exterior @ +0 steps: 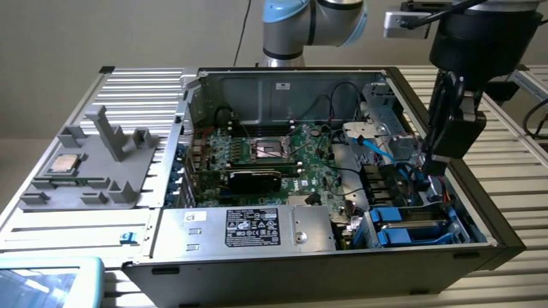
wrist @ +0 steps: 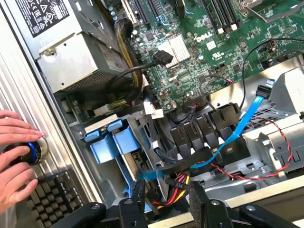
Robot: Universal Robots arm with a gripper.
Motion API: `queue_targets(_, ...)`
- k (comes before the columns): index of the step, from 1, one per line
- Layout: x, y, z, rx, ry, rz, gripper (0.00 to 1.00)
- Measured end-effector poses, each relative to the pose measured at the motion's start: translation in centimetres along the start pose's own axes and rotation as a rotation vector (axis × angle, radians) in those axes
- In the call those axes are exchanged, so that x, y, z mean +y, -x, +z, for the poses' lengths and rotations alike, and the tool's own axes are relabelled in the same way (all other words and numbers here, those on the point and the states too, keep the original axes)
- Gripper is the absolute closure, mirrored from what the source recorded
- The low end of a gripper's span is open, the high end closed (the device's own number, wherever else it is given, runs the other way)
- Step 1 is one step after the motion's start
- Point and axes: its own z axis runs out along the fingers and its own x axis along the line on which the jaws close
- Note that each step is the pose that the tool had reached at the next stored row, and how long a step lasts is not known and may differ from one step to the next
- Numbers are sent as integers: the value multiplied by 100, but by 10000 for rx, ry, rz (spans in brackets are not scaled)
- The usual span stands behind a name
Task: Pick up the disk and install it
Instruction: 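Insert the first disk wire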
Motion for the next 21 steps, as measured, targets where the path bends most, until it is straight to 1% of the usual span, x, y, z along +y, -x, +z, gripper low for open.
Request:
queue_targets(2, -14, -22, -73, -1, 0, 0, 50)
queue_targets(4, -28, -48, -99, 0, 0, -3, 50)
queue_targets(9, -39, -70, -97, -14, 7, -1, 50)
queue_targets(21, -40, -72, -97, -12, 6, -2, 50)
